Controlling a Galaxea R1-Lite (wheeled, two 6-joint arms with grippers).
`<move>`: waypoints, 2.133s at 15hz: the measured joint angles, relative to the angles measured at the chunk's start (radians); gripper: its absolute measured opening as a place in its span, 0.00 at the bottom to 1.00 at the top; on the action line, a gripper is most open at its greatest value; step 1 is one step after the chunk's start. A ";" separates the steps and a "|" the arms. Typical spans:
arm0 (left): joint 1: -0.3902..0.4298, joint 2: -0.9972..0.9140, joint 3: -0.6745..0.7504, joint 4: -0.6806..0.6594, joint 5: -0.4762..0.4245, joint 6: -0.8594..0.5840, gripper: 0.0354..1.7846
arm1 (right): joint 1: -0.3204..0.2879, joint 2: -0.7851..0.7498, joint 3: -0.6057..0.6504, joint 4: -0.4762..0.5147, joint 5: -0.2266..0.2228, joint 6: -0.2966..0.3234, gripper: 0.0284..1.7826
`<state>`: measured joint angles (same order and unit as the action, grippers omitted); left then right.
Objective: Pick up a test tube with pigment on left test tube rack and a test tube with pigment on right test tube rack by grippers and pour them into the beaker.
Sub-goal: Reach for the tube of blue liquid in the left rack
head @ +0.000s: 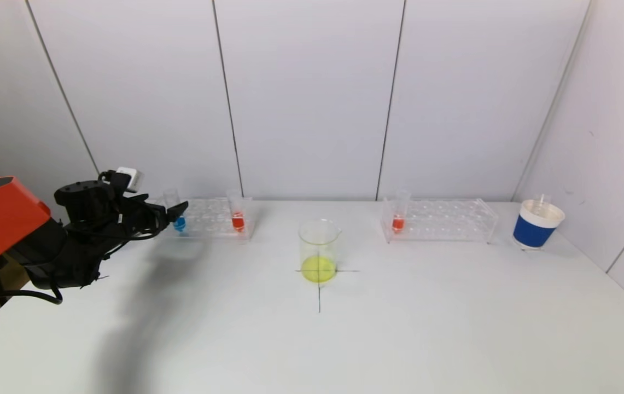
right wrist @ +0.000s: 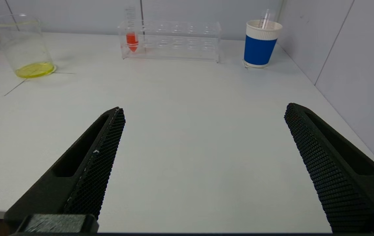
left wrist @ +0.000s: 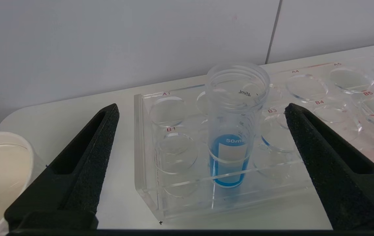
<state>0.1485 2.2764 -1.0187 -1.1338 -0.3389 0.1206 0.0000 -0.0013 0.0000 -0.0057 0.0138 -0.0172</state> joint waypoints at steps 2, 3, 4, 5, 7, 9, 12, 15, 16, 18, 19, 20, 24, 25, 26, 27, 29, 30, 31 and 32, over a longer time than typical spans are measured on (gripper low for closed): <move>0.000 0.002 -0.002 0.001 0.000 0.000 0.99 | 0.000 0.000 0.000 0.000 0.000 0.000 0.99; 0.000 0.002 -0.003 0.001 0.000 0.000 0.99 | 0.000 0.000 0.000 0.000 0.000 0.000 0.99; 0.000 0.002 -0.003 0.001 0.000 0.000 0.99 | 0.000 0.000 0.000 0.000 0.000 0.000 0.99; 0.000 0.002 -0.003 0.001 0.000 0.000 0.99 | 0.000 0.000 0.000 0.000 0.000 0.000 0.99; 0.000 0.003 -0.003 0.001 0.000 0.000 0.99 | 0.000 0.000 0.000 0.000 0.000 0.000 0.99; 0.000 0.003 -0.003 0.001 0.000 0.000 0.99 | 0.000 0.000 0.000 0.000 0.000 0.000 0.99; 0.000 0.003 -0.003 0.001 -0.001 0.000 0.99 | 0.000 0.000 0.000 0.000 0.000 0.000 0.99; -0.002 0.003 -0.009 0.003 -0.001 0.001 0.99 | 0.000 0.000 0.000 0.000 0.000 0.000 0.99; -0.004 0.003 -0.011 0.003 -0.001 0.000 0.99 | 0.000 0.000 0.000 0.000 0.000 0.000 0.99; -0.010 0.003 -0.012 0.003 -0.001 0.001 0.99 | 0.000 0.000 0.000 0.000 0.000 0.000 0.99; -0.014 0.003 -0.013 0.003 -0.001 0.001 0.99 | 0.000 0.000 0.000 0.000 0.000 0.000 0.99; -0.018 0.003 -0.013 0.004 0.000 0.001 0.99 | 0.000 0.000 0.000 0.000 0.000 0.000 0.99; -0.030 0.003 -0.017 0.005 0.001 0.001 0.99 | 0.000 0.000 0.000 0.000 0.000 0.000 0.99; -0.030 0.003 -0.018 0.005 0.002 0.001 0.99 | 0.000 0.000 0.000 0.000 0.000 0.000 0.99; -0.030 0.003 -0.019 0.006 0.002 0.001 0.99 | 0.000 0.000 0.000 0.000 0.000 0.000 0.99; -0.031 0.004 -0.022 0.006 0.002 0.001 0.99 | 0.000 0.000 0.000 0.000 0.000 0.000 0.99; -0.031 0.008 -0.031 0.008 0.003 0.000 0.99 | 0.000 0.000 0.000 0.000 0.000 0.000 0.99; -0.031 0.009 -0.035 0.009 0.003 0.000 0.99 | 0.000 0.000 0.000 0.000 0.000 0.000 0.99; -0.031 0.011 -0.039 0.010 0.003 0.000 0.99 | 0.000 0.000 0.000 0.000 0.000 0.000 0.99; -0.031 0.013 -0.041 0.010 0.003 0.000 0.99 | 0.000 0.000 0.000 0.000 0.000 0.000 0.99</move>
<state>0.1179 2.2889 -1.0602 -1.1238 -0.3357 0.1206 0.0000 -0.0013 0.0000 -0.0057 0.0134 -0.0168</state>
